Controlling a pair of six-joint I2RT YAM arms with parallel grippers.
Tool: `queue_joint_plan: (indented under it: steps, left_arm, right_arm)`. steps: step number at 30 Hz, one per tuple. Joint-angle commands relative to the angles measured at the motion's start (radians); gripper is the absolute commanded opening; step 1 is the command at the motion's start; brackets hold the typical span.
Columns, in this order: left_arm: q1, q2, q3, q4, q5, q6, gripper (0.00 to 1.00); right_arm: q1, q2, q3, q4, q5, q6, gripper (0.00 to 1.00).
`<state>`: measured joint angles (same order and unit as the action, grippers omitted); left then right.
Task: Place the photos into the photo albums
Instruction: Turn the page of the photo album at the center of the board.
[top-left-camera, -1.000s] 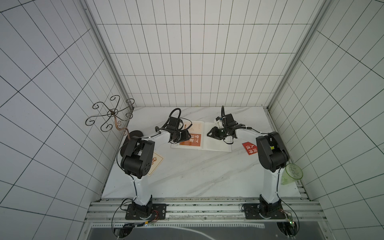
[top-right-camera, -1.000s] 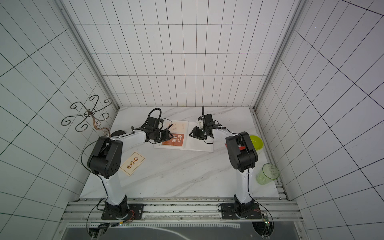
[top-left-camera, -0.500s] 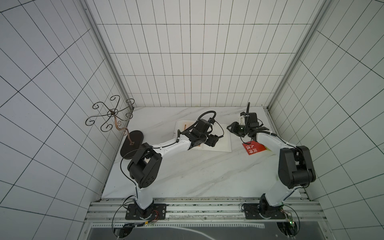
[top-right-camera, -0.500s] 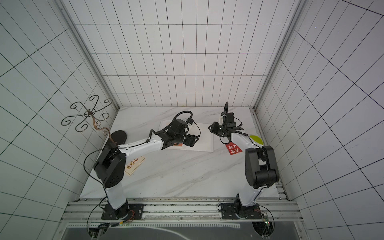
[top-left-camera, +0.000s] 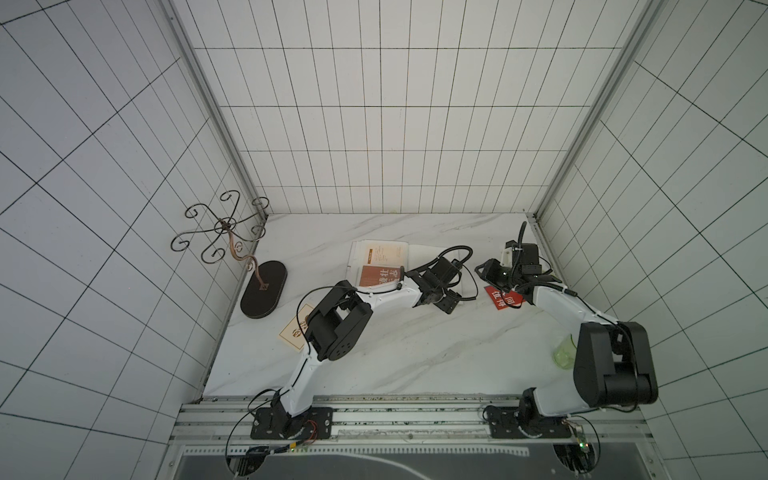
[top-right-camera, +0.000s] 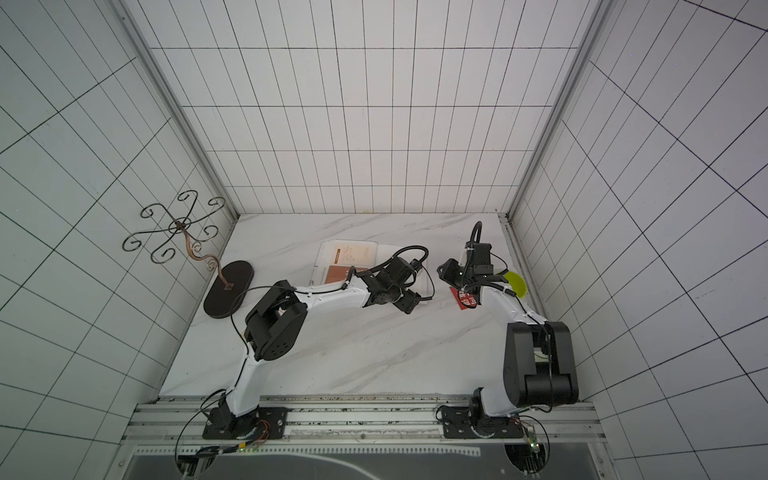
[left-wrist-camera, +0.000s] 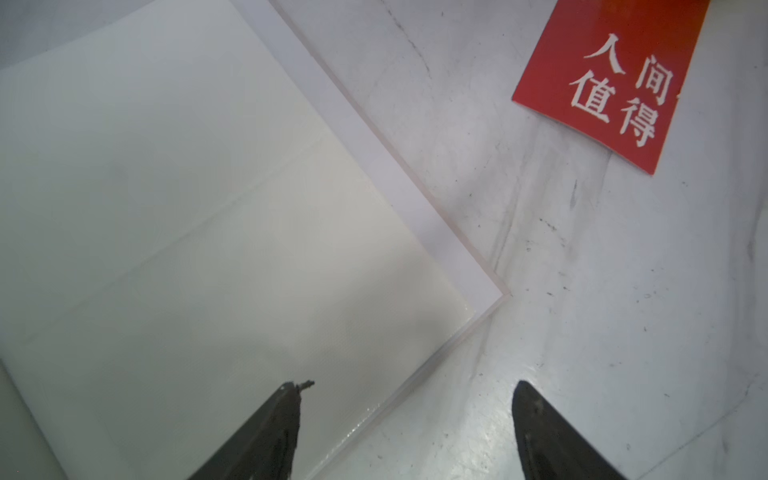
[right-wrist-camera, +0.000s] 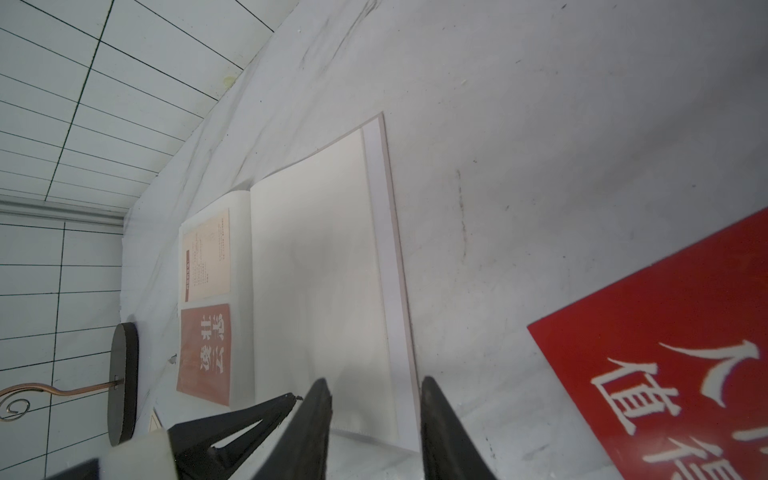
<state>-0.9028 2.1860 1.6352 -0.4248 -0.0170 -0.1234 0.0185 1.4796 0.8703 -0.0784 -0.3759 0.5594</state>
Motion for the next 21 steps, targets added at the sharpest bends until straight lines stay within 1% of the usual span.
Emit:
queue_joint_plan:
  steps: [1,7,12,14,18,21]
  left_arm:
    - [0.002,0.047,0.066,-0.005,-0.021,-0.007,0.8]
    - [0.001,0.133,0.137,-0.046,-0.015,-0.022,0.79]
    - [0.001,0.161,0.134,-0.078,-0.023,-0.002,0.78]
    - [0.001,0.172,0.14,-0.09,-0.041,0.003,0.78]
    - [-0.002,0.188,0.141,-0.108,-0.086,0.013,0.73]
    - [-0.01,0.2,0.142,-0.127,-0.128,0.037,0.74]
  right_arm:
    - [-0.02,-0.014,-0.053,0.012,-0.007,-0.016,0.37]
    - [-0.043,0.005,-0.032,0.006,-0.025,-0.032,0.37]
    - [-0.058,0.008,-0.022,-0.002,-0.023,-0.044,0.37]
    - [-0.061,0.011,-0.018,-0.007,-0.022,-0.049,0.37]
    - [-0.065,0.015,-0.011,-0.015,-0.023,-0.059,0.37]
    - [-0.069,0.019,-0.007,-0.022,-0.018,-0.064,0.37]
